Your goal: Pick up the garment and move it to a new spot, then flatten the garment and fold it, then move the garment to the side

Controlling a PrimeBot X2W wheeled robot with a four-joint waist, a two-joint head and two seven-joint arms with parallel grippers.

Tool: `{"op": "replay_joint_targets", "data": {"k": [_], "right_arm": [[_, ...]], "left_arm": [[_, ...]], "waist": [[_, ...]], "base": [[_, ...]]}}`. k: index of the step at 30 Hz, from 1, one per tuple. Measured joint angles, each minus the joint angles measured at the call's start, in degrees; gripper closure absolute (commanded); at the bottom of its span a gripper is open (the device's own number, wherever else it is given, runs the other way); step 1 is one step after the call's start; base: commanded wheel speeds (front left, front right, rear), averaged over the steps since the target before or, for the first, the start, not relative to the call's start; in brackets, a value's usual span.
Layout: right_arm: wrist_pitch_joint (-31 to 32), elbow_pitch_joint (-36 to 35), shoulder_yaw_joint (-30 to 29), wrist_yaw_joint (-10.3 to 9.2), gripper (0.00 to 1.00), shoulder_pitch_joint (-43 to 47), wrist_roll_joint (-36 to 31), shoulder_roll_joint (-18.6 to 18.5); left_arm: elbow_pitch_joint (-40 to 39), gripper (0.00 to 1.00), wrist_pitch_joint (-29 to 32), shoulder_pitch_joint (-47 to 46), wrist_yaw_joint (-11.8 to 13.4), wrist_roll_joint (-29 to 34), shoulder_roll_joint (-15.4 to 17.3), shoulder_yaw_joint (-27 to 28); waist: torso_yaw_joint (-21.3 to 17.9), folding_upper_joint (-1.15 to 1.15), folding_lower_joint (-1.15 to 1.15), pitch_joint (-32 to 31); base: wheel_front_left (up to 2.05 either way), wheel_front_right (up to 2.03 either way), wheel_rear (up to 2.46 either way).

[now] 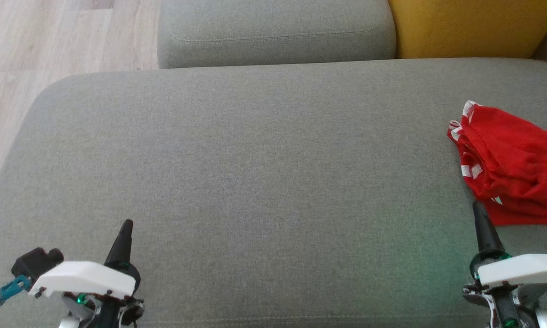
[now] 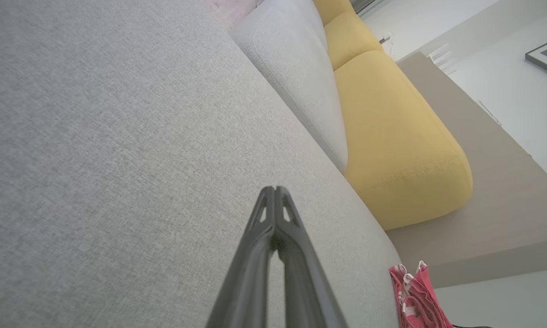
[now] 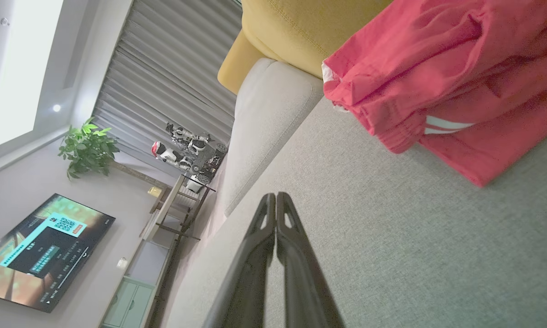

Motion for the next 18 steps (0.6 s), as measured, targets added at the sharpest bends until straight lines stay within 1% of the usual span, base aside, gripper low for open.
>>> {"op": "replay_joint_targets", "data": {"k": [4,6,18], "right_arm": [[-0.5,0.6,-0.1,0.00,1.00,-0.9,2.7,0.0],[-0.5,0.7,-0.1,0.00,1.00,-1.0,3.3,0.0],[-0.5,2.3,-0.5,0.00,1.00,-2.2,11.3,0.0]], "left_arm": [[0.4,1.00,0.5,-0.1,-0.9,-2.0,-0.7,1.3],[0.5,1.00,0.6,-0.1,-0.9,-2.5,-0.8,1.5],[1.5,1.00,2.3,-1.2,-3.6,-8.5,-2.9,4.9]], "waist": [[0.0,0.00,0.00,0.1],[-0.1,0.00,0.00,0.1],[-0.2,0.00,0.00,0.2]], "base": [[0.00,0.00,0.00],[0.00,0.00,0.00],[0.00,0.00,0.00]]}}
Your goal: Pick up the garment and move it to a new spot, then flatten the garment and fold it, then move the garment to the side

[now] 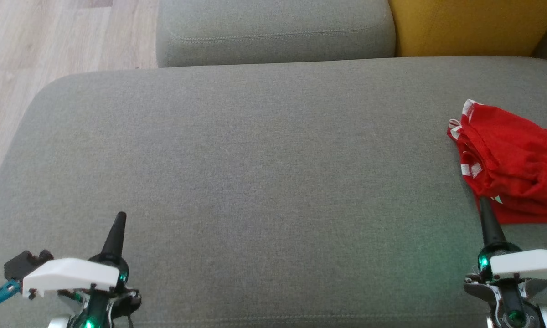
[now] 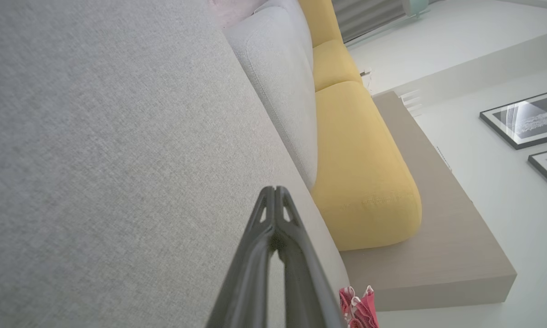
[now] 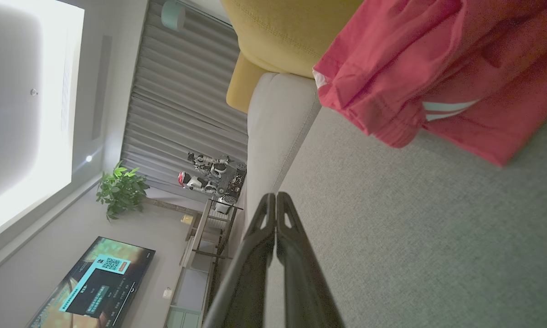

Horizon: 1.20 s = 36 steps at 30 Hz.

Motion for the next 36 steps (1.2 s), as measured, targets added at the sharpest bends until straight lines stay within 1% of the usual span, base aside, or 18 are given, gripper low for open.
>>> {"op": "replay_joint_targets", "data": {"k": [3,13,36], "right_arm": [[0.0,0.4,0.0,0.00,1.00,-0.1,2.0,0.0],[-0.3,2.0,-0.4,0.00,1.00,-1.2,10.2,0.0],[-0.7,5.0,-1.3,0.00,1.00,-3.5,24.8,0.0]], "left_arm": [[0.5,1.00,0.4,0.0,-0.4,-1.6,-0.6,0.6],[1.5,1.00,2.2,-0.9,-2.9,-7.5,-2.7,4.1],[3.5,1.00,5.2,-2.5,-7.3,-18.3,-6.6,10.1]], "waist": [[0.0,0.00,0.00,0.0],[-0.2,0.00,0.00,0.2],[-0.4,0.00,0.00,0.5]], "base": [[0.00,0.00,0.00],[0.00,0.00,0.00],[0.00,0.00,0.00]]}}
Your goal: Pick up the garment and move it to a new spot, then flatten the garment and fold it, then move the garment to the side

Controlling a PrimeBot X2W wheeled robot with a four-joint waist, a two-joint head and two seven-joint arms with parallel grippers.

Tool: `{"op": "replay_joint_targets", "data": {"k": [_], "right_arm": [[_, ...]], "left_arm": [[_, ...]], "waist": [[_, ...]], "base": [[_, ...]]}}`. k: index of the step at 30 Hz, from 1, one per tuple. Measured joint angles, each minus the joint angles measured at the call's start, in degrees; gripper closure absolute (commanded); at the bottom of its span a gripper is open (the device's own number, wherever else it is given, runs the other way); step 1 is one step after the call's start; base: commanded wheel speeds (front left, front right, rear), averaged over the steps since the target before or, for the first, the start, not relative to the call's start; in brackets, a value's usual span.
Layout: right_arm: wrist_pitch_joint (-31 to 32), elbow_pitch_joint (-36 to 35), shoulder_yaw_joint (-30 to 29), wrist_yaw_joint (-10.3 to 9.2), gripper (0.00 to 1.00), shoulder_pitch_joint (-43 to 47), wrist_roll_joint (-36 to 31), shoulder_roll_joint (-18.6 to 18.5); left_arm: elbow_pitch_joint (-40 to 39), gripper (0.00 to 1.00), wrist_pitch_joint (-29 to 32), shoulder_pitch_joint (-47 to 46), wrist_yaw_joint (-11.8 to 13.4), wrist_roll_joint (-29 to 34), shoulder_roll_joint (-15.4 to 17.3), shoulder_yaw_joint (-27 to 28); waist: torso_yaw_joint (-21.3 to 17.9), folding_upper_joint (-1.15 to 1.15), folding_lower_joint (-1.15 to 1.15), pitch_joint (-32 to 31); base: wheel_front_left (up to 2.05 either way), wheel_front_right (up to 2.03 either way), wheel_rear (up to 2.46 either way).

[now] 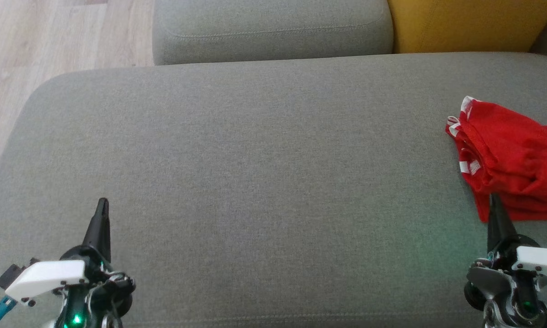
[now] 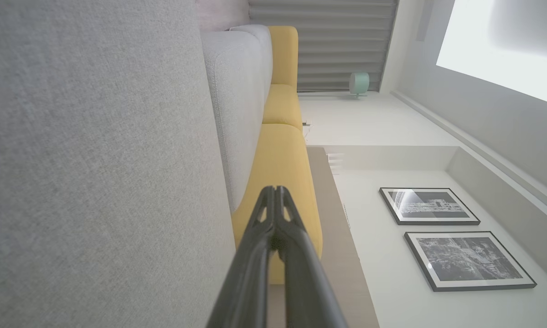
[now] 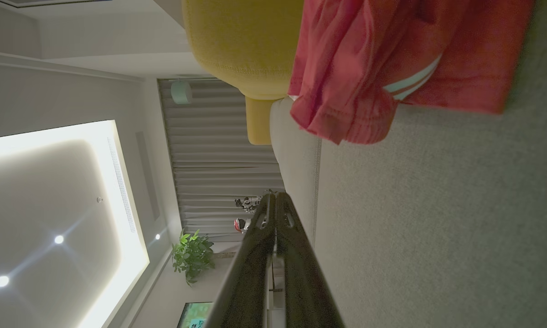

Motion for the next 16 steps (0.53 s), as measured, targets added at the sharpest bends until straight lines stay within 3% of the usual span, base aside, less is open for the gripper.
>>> {"op": "replay_joint_targets", "data": {"k": [16], "right_arm": [[0.0,0.1,0.0,0.00,1.00,0.0,0.3,0.0]], "left_arm": [[0.2,1.00,0.0,0.0,0.0,-0.3,-0.2,0.6]], "waist": [[0.0,0.00,0.00,0.0]], "base": [[0.00,0.00,0.00]]}}
